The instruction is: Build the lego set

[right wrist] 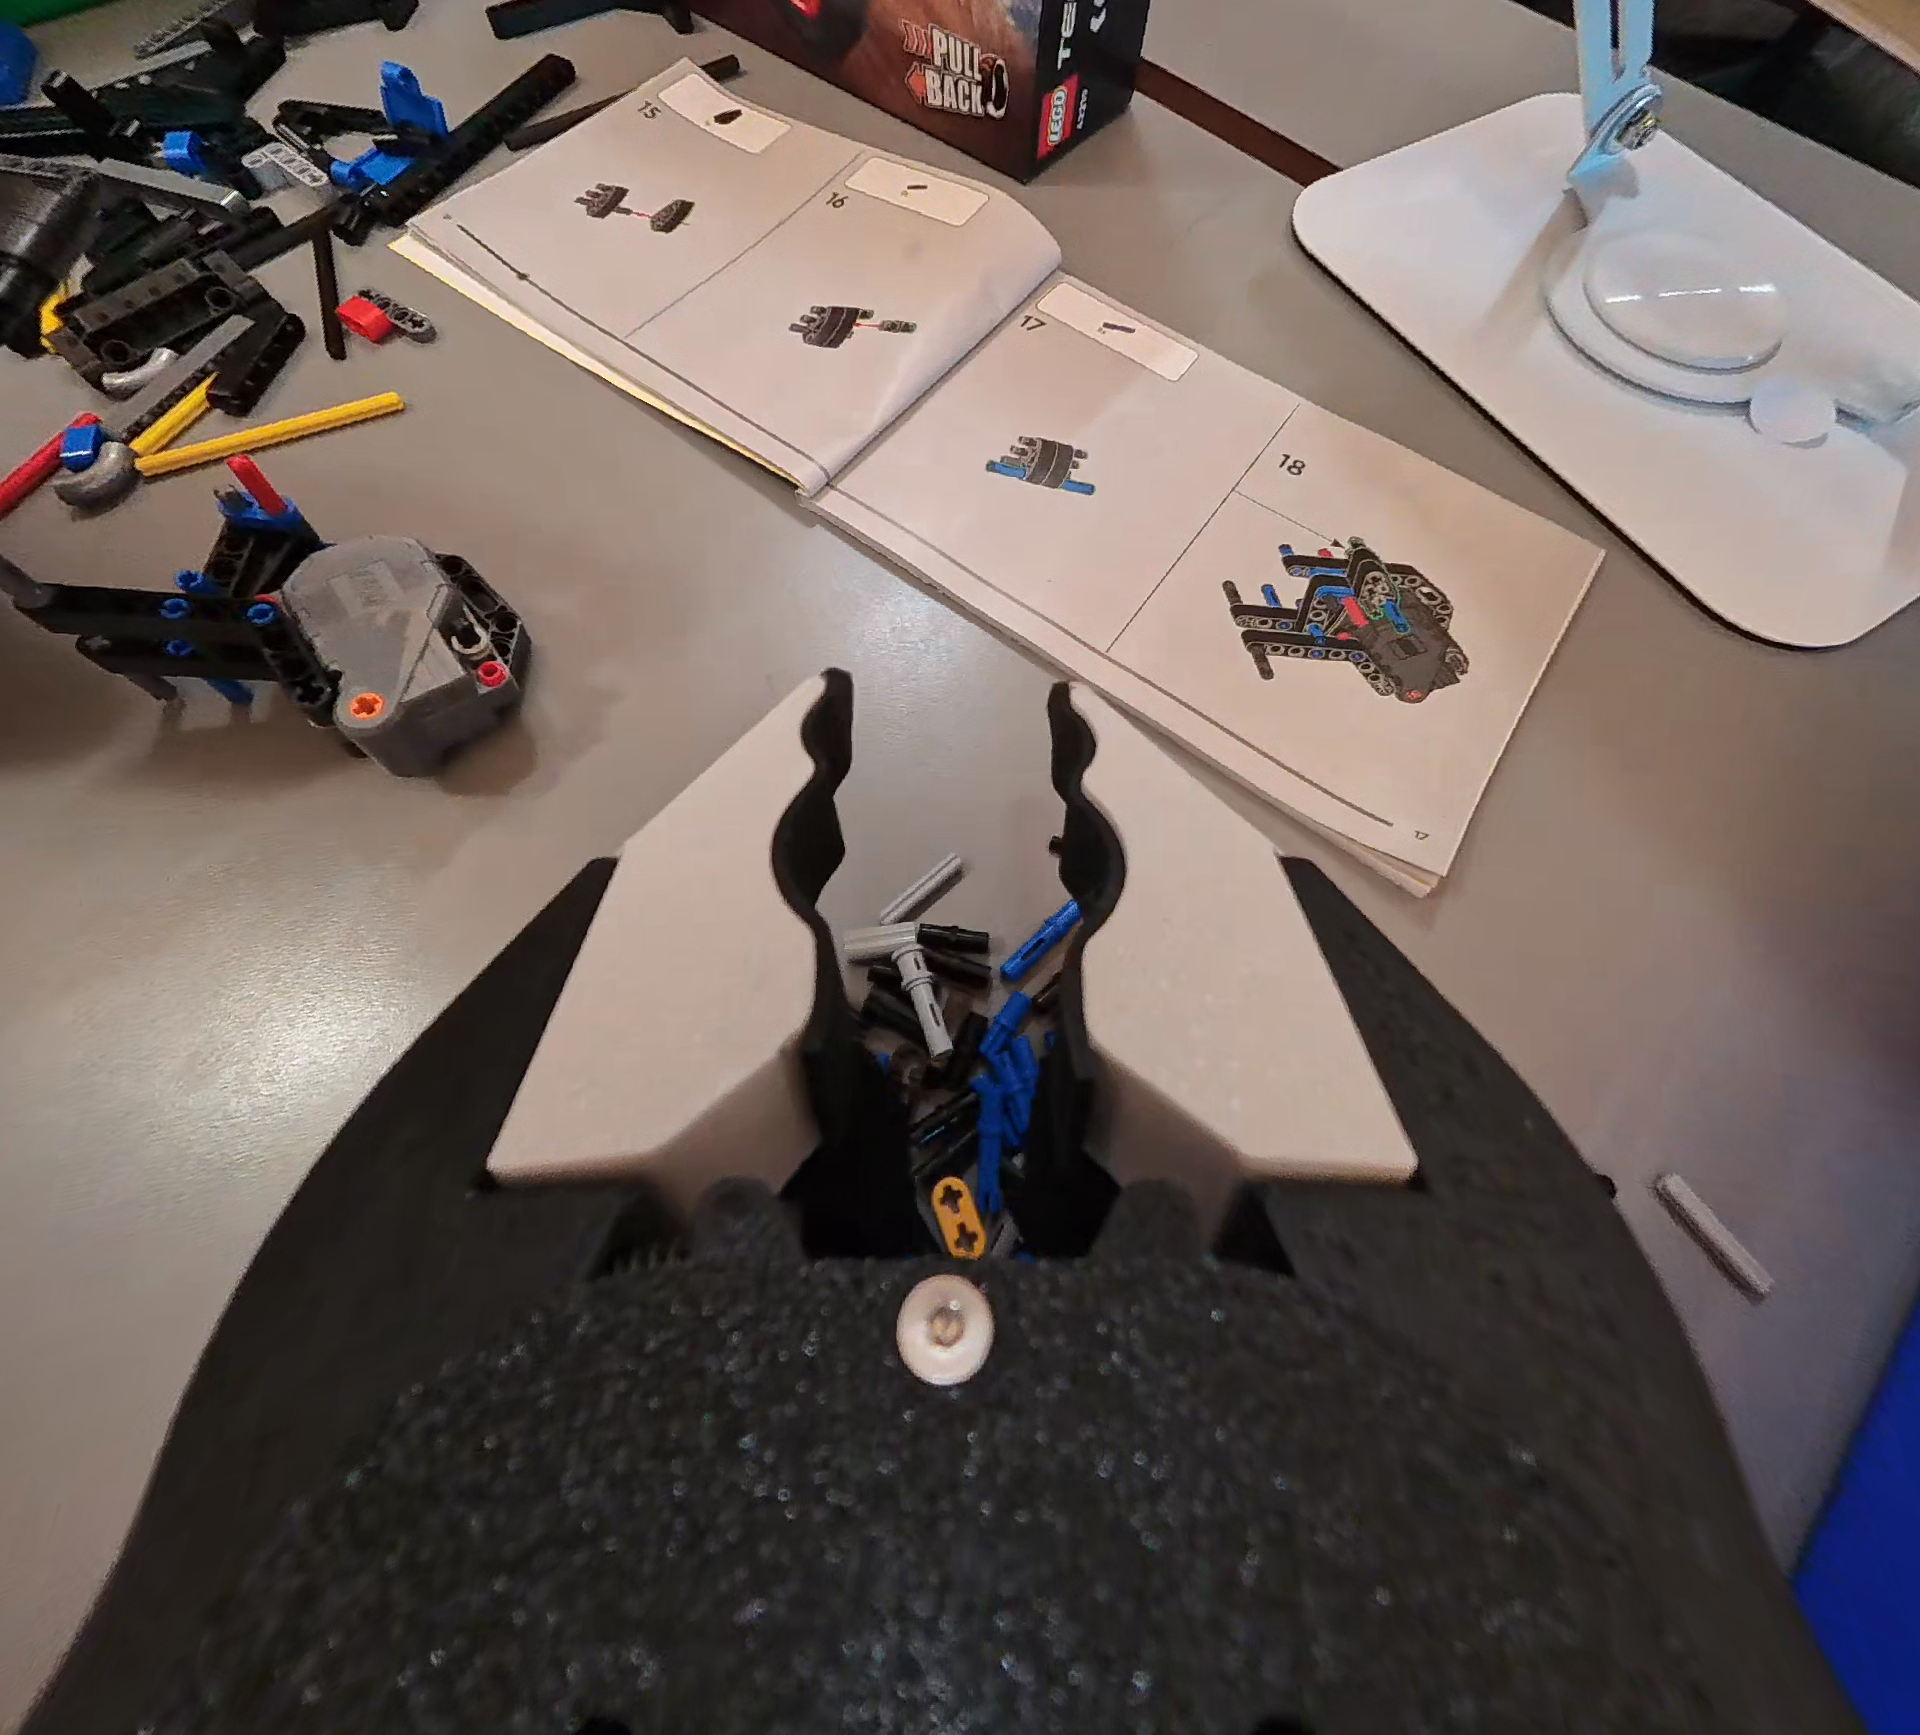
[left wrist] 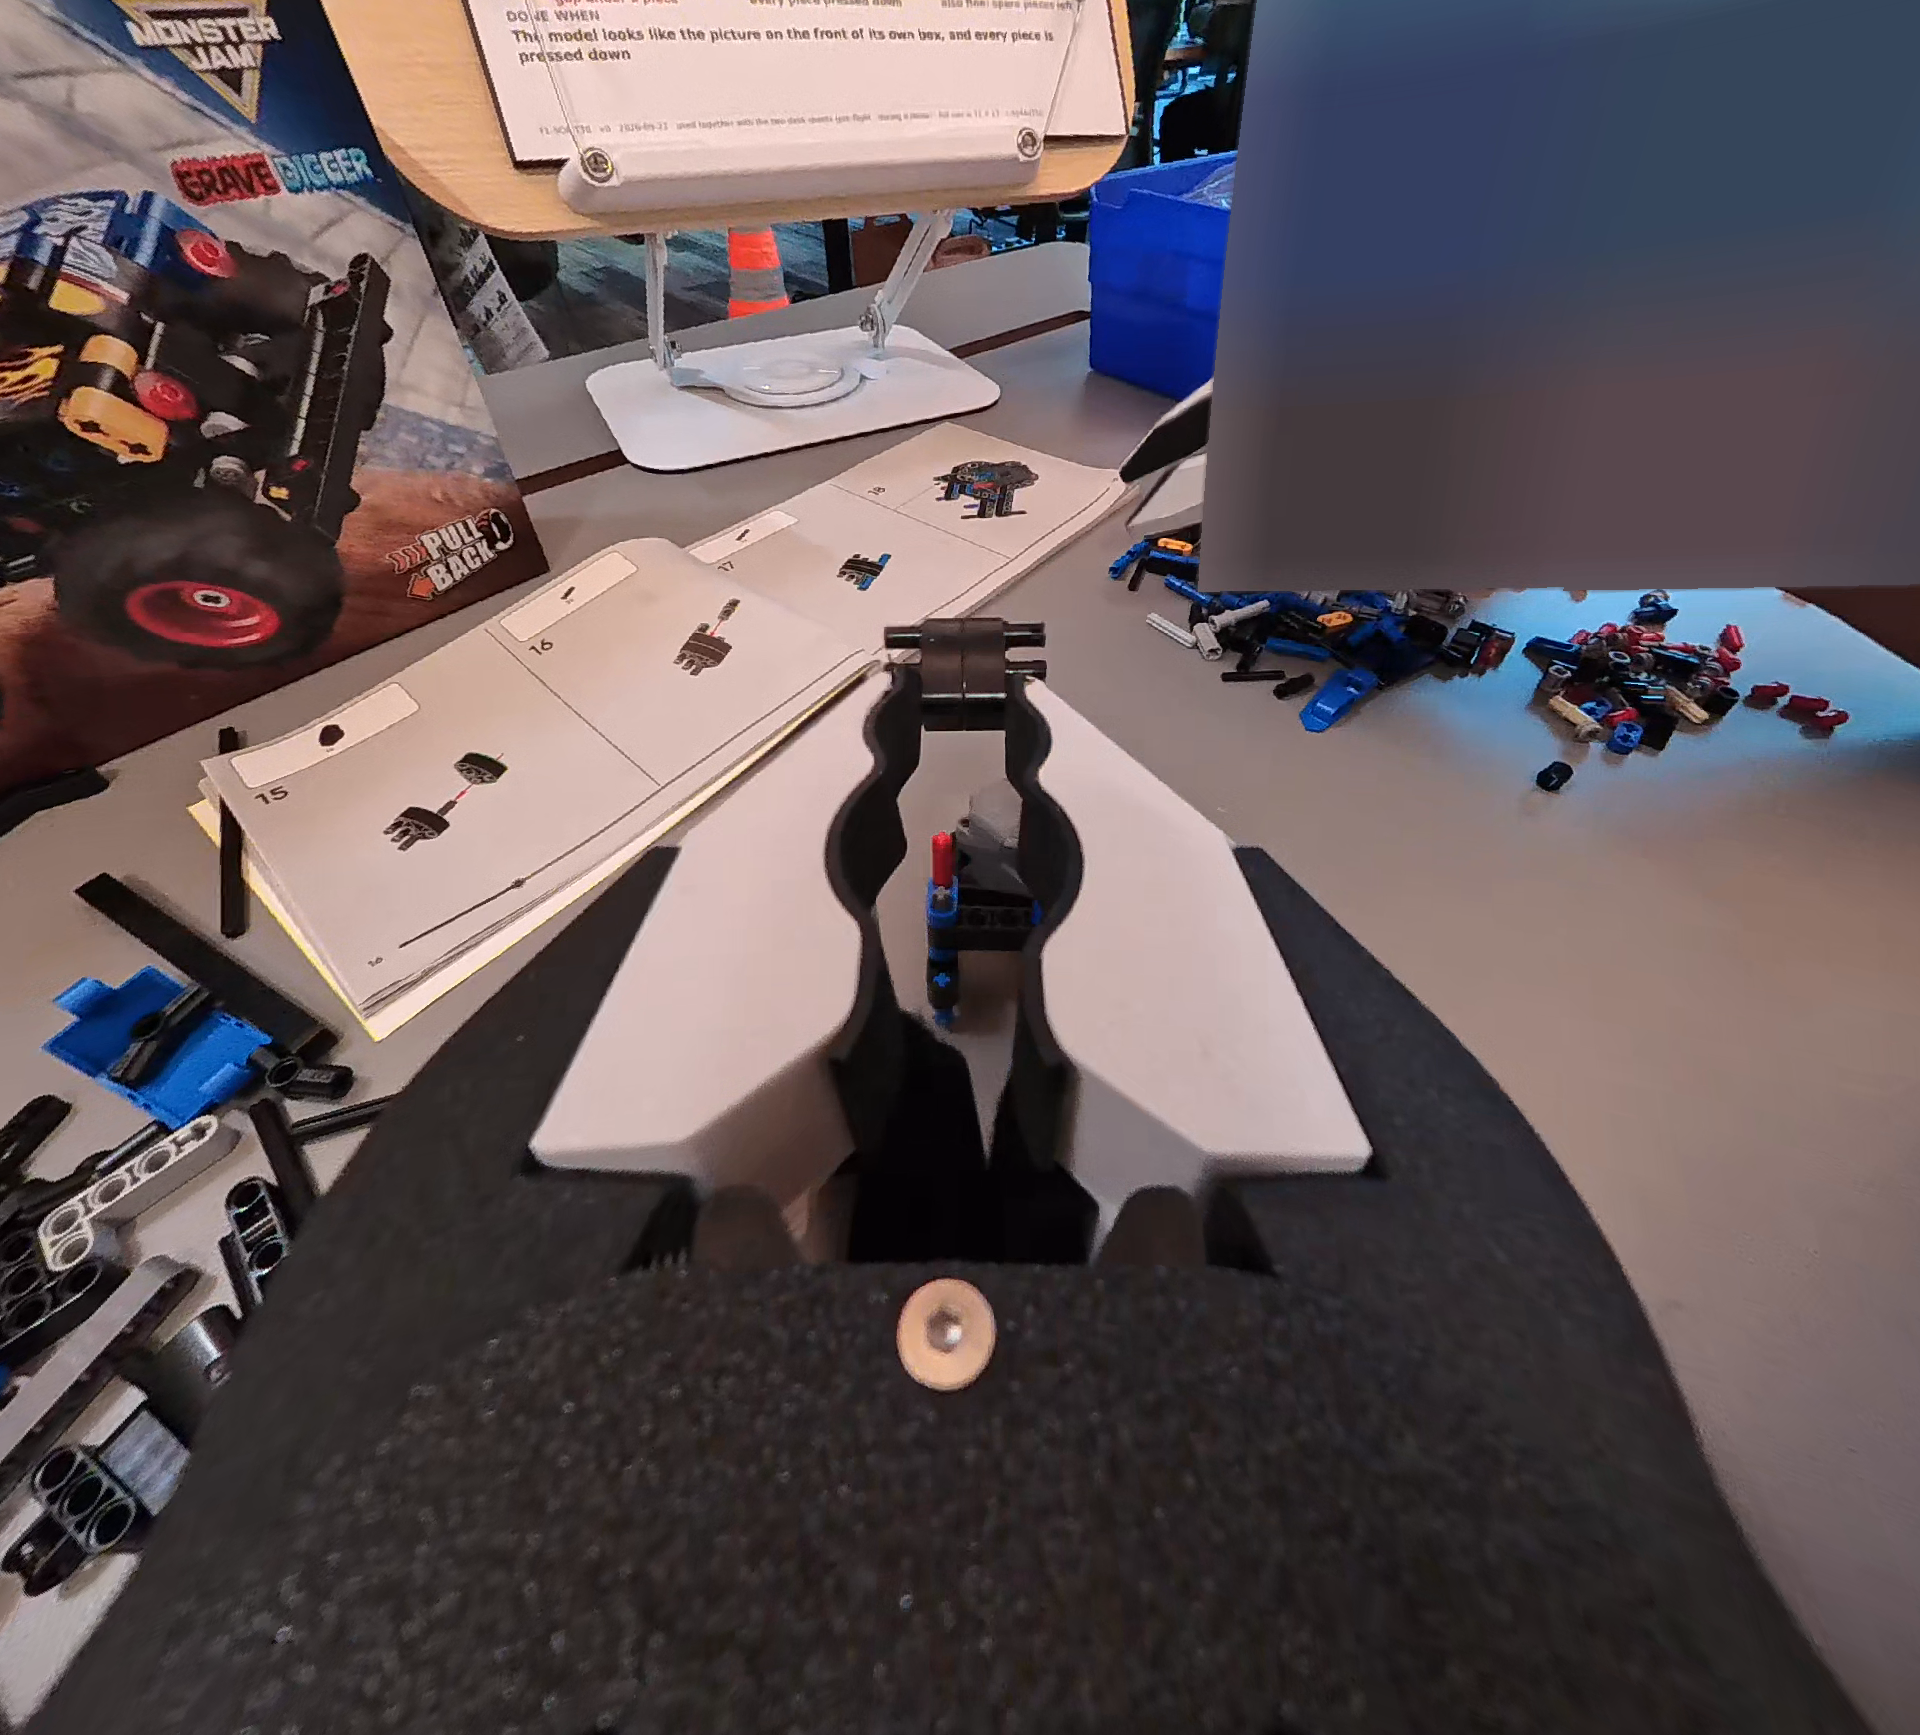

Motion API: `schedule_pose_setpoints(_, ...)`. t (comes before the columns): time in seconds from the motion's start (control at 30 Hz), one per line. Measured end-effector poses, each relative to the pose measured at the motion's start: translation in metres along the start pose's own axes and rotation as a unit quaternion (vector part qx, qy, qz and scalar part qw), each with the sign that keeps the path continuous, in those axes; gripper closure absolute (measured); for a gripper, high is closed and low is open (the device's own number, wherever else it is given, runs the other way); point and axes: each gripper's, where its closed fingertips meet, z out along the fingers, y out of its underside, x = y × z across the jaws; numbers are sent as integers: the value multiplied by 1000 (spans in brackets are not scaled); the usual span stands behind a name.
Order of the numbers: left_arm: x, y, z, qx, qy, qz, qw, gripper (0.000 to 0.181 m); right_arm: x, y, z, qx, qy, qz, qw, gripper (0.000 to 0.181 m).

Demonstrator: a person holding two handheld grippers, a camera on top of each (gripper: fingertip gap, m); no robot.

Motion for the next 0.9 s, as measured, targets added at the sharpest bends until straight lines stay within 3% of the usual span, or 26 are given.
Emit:
schedule_pose_setpoints(0.03, 1, 0, 0, 0, 2, 1, 1000, 167, 0, -1, -1, 3, -1, 1, 1000, 145)
schedule_pose_setpoints(0.17, 11, -1, -1, -5, 16, 15, 1000, 168, 1, -11, -7, 21, 0, -8, 1000, 145)
schedule_pose_setpoints(0.33, 67, 16, -10, -92, 106, -31, 990, 167, 9, -29, -48, 48, 21, -51, 997, 146)
schedule_pose_setpoints(0.4, 79, 26, -19, -115, 112, -18, 987, 167, -8, -14, -64, 22, -21, -63, 998, 146)
schedule_pose_setpoints(0.47, 82, 42, -28, -150, 107, 25, 983, 167, -7, 9, -76, -10, -8, -88, 996, 149)
schedule_pose_setpoints(0.53, 76, 59, -35, -186, 84, 55, 977, 167, 3, 25, -83, -19, 25, -103, 994, 165)
schedule_pose_setpoints(0.6, 70, 68, -40, -209, 58, 68, 974, 167, 11, 38, -81, -35, 47, -82, 995, 167)
schedule_pose_setpoints(0.67, 71, 73, -42, -221, 57, 64, 971, 167, -5, 48, -71, -60, 8, -57, 997, 159)
schedule_pose_setpoints(0.83, 79, 78, -42, -235, 67, 49, 968, 167, -12, 69, -51, -105, 38, -90, 990, 168)
schedule_pose_setpoints(0.9, 79, 80, -42, -234, 66, 54, 968, 167, -18, 76, -47, -121, 18, -73, 990, 166)
